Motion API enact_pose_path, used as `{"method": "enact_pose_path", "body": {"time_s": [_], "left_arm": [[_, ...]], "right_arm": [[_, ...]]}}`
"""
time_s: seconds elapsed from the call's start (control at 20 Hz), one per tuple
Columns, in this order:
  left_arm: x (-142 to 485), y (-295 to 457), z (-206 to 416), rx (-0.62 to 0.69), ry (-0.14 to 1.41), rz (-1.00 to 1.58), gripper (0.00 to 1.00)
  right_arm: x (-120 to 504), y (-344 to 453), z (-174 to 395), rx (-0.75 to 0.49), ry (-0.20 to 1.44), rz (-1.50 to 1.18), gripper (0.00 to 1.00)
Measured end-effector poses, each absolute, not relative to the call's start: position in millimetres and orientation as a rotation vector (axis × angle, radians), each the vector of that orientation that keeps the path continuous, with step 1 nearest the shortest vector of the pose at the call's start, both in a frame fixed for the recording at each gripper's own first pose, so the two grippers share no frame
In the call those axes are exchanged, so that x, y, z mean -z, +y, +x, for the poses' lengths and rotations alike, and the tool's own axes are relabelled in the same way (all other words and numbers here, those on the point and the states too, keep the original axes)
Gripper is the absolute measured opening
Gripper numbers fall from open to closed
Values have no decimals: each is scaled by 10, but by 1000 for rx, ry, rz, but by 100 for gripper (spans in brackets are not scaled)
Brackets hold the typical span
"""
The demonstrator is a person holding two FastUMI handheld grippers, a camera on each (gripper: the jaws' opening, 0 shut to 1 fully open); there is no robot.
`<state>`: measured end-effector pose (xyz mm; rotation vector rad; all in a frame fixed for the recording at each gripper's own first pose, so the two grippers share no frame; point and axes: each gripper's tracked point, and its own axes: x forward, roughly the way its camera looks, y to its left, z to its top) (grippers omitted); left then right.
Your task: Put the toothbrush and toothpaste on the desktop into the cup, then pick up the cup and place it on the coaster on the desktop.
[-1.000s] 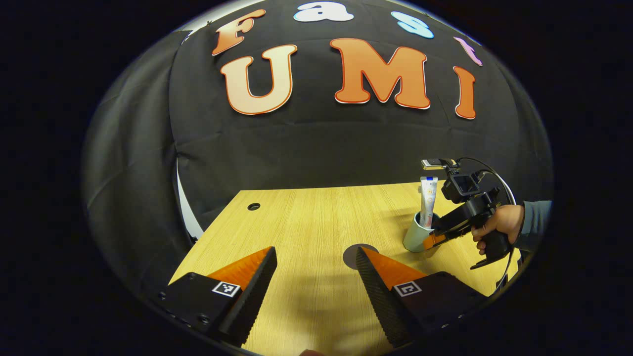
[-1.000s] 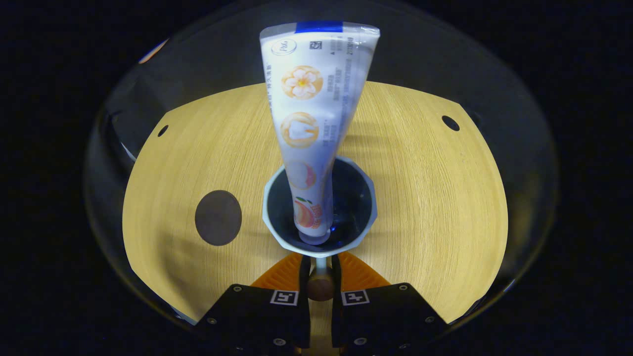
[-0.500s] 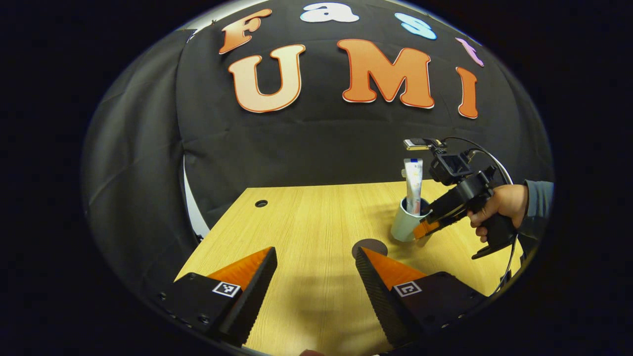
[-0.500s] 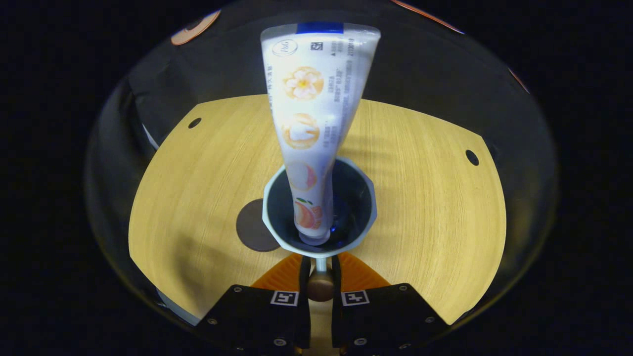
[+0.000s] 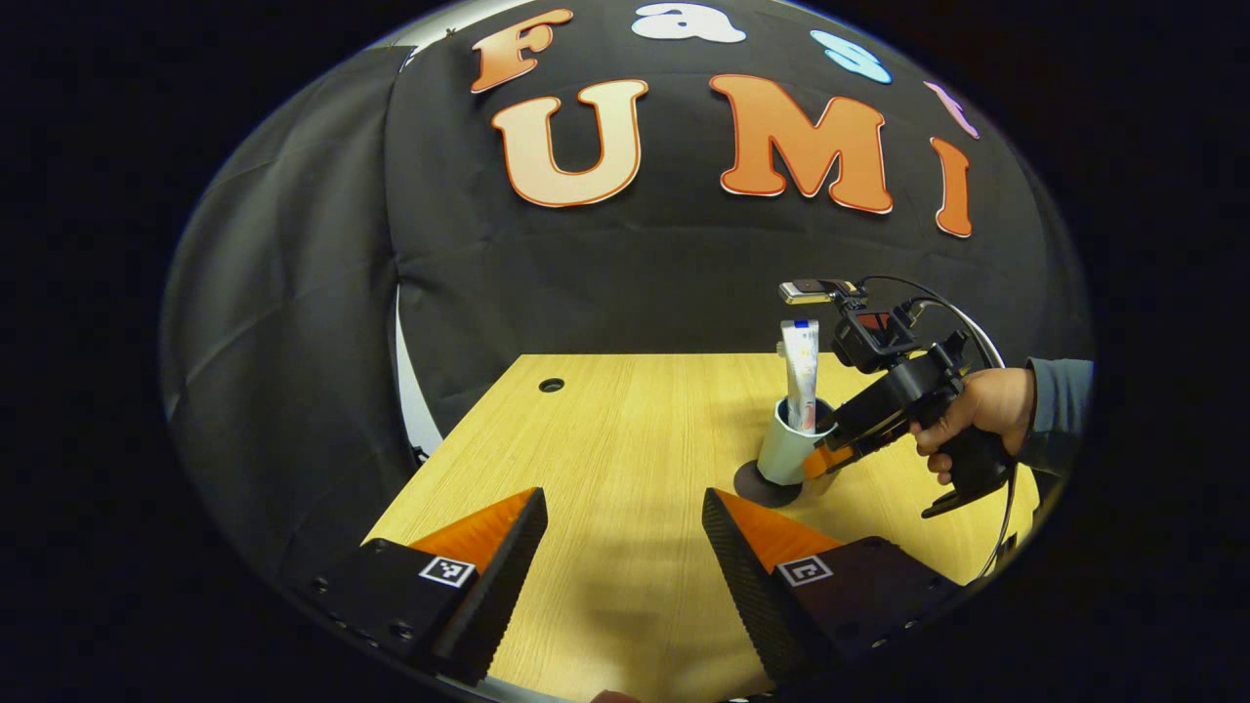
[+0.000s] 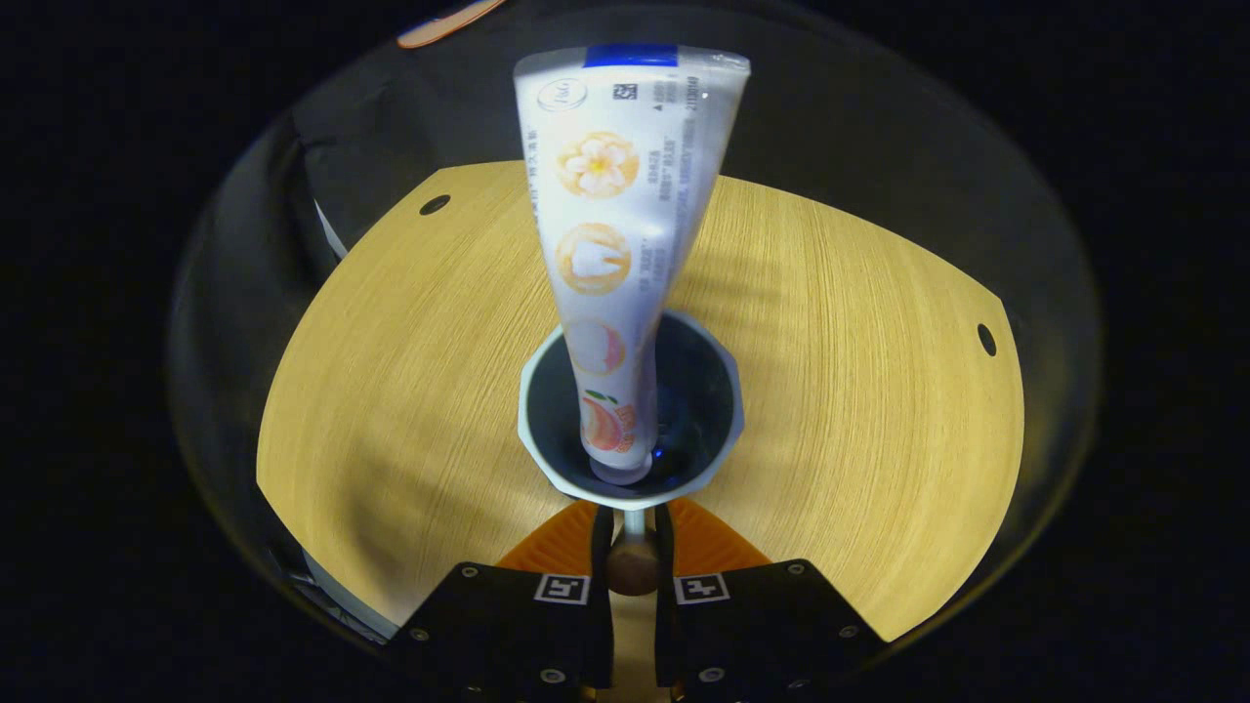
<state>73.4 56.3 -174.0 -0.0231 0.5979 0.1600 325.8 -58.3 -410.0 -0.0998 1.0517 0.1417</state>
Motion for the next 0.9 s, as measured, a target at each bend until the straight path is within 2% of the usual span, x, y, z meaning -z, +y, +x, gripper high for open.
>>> {"method": "enact_pose_path", "body": {"time_s": [0.35, 0.55, 0.6, 0.65, 0.7, 0.75, 0.8, 0.9], "left_arm": [[1680, 492, 893, -167, 620, -43, 96], [1788, 534, 957, -139, 629, -55, 96], [1860, 543, 1020, -130, 630, -60, 96], [1929, 543, 1094, -118, 632, -64, 96], [2022, 506, 1173, -110, 631, -64, 96], [2092, 487, 1263, -101, 628, -66, 96], [2193, 466, 1370, -93, 623, -67, 96], [2320, 440, 1525, -79, 613, -65, 96]], "right_arm": [[4036, -644, 3212, -161, 1102, -137, 17], [4059, -552, 3182, -161, 1112, -33, 23], [4016, -530, 3181, -172, 1098, -15, 34], [3967, -542, 3181, -176, 1081, -5, 37], [3895, -563, 3177, -182, 1061, 11, 47], [3811, -601, 3137, -184, 1040, 31, 48], [3734, -634, 3127, -180, 1016, 51, 64], [3504, -783, 3124, -163, 940, 79, 67]]}}
